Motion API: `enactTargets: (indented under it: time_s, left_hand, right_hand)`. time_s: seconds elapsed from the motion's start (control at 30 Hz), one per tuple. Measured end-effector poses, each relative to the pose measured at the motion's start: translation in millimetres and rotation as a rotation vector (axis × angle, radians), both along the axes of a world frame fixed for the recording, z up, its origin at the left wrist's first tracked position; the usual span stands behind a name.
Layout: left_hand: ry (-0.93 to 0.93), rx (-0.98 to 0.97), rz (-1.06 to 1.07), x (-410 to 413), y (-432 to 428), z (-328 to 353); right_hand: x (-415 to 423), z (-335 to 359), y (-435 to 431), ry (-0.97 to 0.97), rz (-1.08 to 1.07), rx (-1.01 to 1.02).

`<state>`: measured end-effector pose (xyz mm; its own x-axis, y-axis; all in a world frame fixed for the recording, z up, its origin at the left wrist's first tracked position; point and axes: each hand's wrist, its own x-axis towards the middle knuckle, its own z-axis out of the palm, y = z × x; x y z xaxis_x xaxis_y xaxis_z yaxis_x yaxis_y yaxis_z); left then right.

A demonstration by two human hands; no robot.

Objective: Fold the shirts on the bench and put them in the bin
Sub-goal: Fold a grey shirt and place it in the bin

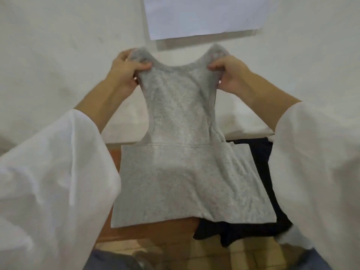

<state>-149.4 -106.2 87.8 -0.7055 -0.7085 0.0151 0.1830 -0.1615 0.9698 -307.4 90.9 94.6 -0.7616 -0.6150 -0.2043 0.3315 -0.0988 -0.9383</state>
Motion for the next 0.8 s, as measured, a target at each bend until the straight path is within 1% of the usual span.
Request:
enactTargets:
  time_s: [0.03, 0.1, 0.13, 0.2, 0.23, 0.27, 0.3, 0.33, 0.4, 0.43, 0.5, 0.57, 0.6, 0.63, 0.67, 0.7, 0.73, 0.77, 0.8]
  left_hand:
    - [-0.018, -0.082, 0.016, 16.7, 13.2, -4.5]
    - [-0.109, -0.312, 0.026, 53.8, 43.6, -23.4]
    - [-0.17, -0.439, 0.023, 75.3, 62.0, -35.6]
    - [-0.319, -0.659, -0.049, 117.1, 97.5, -68.6]
    - [-0.408, -0.801, -0.098, 135.3, 111.7, -86.3]
    - [-0.481, -0.97, -0.138, 151.7, 123.9, -100.6]
    - [-0.509, -1.132, -0.173, 162.6, 129.8, -114.8]
    - [-0.521, -1.237, -0.187, 173.6, 134.0, -125.8]
    - [-0.527, -1.329, -0.158, 187.0, 141.6, -135.3]
    - [-0.538, -1.362, -0.149, 192.5, 145.5, -139.2]
    - [-0.559, -1.431, -0.175, 203.8, 154.5, -149.0]
    - [-0.594, -1.462, -0.284, 215.5, 159.1, -161.8]
    - [-0.623, -1.445, -0.348, 220.9, 160.0, -167.2]
    - [-0.65, -1.402, -0.391, 226.5, 159.7, -171.6]
    - [-0.697, -1.319, -0.407, 231.4, 160.5, -172.3]
    - [-0.711, -1.237, -0.378, 235.9, 159.1, -173.4]
    - [-0.706, -1.177, -0.287, 240.4, 157.4, -173.9]
    - [-0.724, -1.156, -0.149, 244.2, 153.4, -175.4]
    - [-0.799, -1.155, 0.014, 247.6, 147.4, -175.5]
  right_hand:
    - [8.3, -3.5, 11.8, 0.087, -0.002, 0.032]
    - [32.6, -21.3, 42.6, 0.351, 0.029, 0.169]
    - [49.4, -34.4, 63.1, 0.527, 0.059, 0.267]
    - [82.1, -69.7, 102.5, 0.91, 0.165, 0.49]
    - [92.3, -86.6, 118.3, 1.05, 0.233, 0.589]
    - [102.2, -100.7, 132.6, 1.135, 0.286, 0.68]
    - [106.6, -111.0, 142.7, 1.194, 0.303, 0.764]
    - [111.6, -117.5, 154.0, 1.213, 0.282, 0.819]
    - [124.7, -119.4, 171.9, 1.232, 0.19, 0.811]
    - [134.7, -119.4, 179.6, 1.289, 0.157, 0.798]
    - [152.1, -130.2, 194.2, 1.469, 0.143, 0.774]
    - [165.8, -150.3, 204.1, 1.612, 0.178, 0.746]
    - [169.1, -161.5, 208.2, 1.638, 0.226, 0.73]
    - [173.5, -168.9, 211.4, 1.598, 0.324, 0.724]
    - [175.9, -172.9, 214.0, 1.517, 0.413, 0.736]
    - [176.5, -174.1, 216.8, 1.404, 0.463, 0.743]
    - [177.7, -173.1, 220.4, 1.258, 0.48, 0.739]
    - [178.8, -171.1, 223.3, 1.129, 0.433, 0.709]
    - [179.1, -169.1, 225.3, 1.036, 0.348, 0.673]
